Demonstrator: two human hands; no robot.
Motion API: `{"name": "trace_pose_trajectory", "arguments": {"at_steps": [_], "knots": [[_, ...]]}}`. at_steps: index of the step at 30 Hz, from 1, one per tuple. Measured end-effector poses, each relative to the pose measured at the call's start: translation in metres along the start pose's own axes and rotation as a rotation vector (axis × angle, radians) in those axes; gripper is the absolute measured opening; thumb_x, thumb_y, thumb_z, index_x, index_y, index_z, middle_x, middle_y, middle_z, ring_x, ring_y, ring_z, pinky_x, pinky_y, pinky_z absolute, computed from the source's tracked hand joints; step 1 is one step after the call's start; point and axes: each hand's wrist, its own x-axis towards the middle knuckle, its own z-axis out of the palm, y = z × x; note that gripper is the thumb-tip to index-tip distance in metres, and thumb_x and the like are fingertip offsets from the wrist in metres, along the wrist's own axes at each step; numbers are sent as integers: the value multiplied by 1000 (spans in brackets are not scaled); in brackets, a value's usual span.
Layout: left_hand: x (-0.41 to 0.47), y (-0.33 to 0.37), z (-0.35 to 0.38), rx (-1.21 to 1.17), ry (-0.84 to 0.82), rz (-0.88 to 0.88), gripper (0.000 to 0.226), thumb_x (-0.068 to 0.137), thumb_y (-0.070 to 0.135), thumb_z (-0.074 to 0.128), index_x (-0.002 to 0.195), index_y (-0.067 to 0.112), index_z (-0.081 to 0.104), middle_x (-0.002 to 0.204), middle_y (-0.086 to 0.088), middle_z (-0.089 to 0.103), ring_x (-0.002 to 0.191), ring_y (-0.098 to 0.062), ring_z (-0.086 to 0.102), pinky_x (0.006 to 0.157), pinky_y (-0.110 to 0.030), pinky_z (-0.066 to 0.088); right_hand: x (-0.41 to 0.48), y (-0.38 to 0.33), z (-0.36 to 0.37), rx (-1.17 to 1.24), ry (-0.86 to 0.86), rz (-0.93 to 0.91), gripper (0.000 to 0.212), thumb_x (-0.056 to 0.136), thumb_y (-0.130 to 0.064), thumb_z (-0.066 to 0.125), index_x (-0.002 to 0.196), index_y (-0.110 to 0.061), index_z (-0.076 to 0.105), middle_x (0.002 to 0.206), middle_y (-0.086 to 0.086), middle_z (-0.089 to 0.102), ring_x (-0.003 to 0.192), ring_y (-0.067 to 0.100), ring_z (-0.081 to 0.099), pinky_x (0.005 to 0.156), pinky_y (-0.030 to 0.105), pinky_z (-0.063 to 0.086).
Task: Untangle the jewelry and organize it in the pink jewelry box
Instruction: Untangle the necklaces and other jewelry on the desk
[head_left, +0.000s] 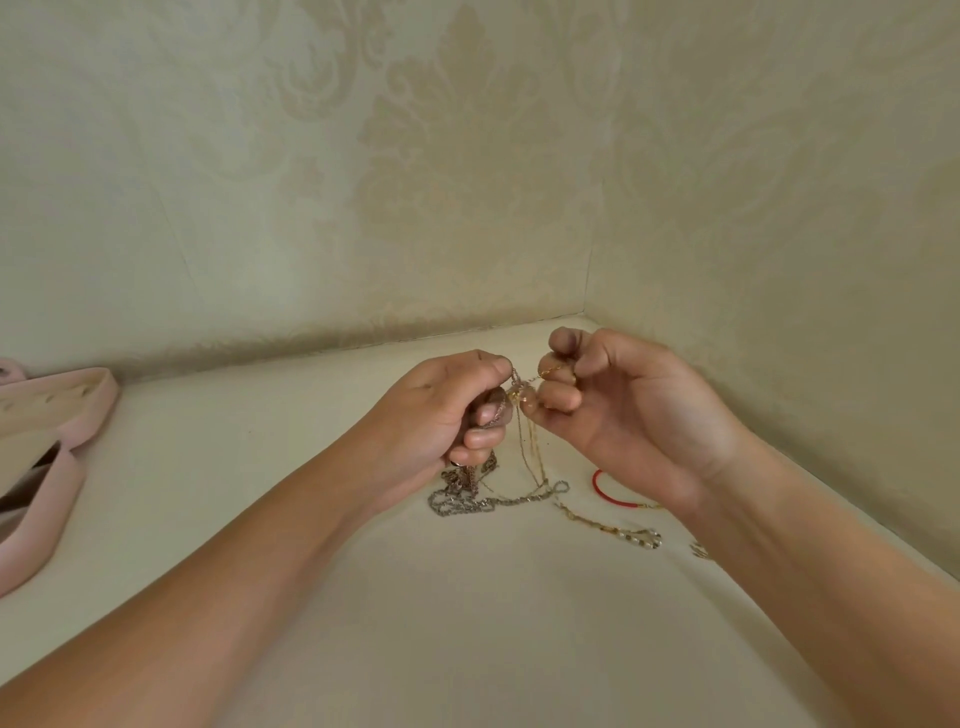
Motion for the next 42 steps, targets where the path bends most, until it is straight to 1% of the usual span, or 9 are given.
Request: {"name": "trace_pose_trajectory", "arguments": {"at_steps": [4,7,9,13,17,23,31,35,42], "knots": [[-1,1,-1,54,17,-2,25,98,17,42,73,14,37,51,7,34,44,-8,27,40,-18,18,0,-7,-6,-342,32,-72,14,73,1,49,75,-13,50,65,-1,44,44,9,36,60,23,42],[0,1,-4,66,61,0,29,97,17,42,69,17,34,50,7,32,43,-8,25,42,-20,16,-3,-10,-9,-1036,277,-328,27,74,8,61,75,-19,61,66,-9,48,49,3,40,50,14,36],[0,1,-5,60,75,-6,30,97,17,42,68,16,33,49,8,31,41,-7,25,40,-19,16,-3,-10,-10,-1145,426,-445,29,78,7,58,78,-21,64,69,-11,49,47,2,39,44,12,35],[1,1,-5,35,95,-29,28,97,17,42,70,17,35,49,7,29,40,-7,24,37,-16,18,4,-14,-21,-729,539,-365,12,89,-5,59,89,-16,65,75,-5,55,48,5,46,64,16,51],[1,2,-6,39,89,-30,30,97,17,42,69,17,35,50,7,29,41,-8,24,37,-17,19,6,-14,-16,-141,355,-145,23,95,-23,53,77,-8,54,59,4,51,43,12,43,64,31,59],[0,0,-3,63,79,-43,31,97,17,42,68,17,33,49,7,29,42,-8,23,38,-17,17,7,-6,-7,-210,298,-67,47,101,-33,36,59,-15,32,54,0,29,41,14,27,49,25,46],[-1,-2,0,105,53,-81,28,97,18,44,70,16,36,52,6,28,42,-9,22,37,-17,19,2,-10,-3,-433,252,-126,47,99,-36,40,57,-17,33,56,-2,27,48,13,17,39,20,21],[-2,-1,2,116,15,-86,31,97,18,45,68,16,34,53,6,26,42,-9,21,37,-17,18,0,-13,-3,-475,264,-131,48,96,-43,45,56,-15,40,53,-2,34,45,12,23,40,20,25],[-3,-1,4,159,-39,-103,28,97,18,46,69,14,49,56,5,22,43,-9,19,37,-16,17,-1,-10,4,157,110,10,54,85,-63,46,59,-19,30,56,0,27,48,15,26,52,24,39]]}}
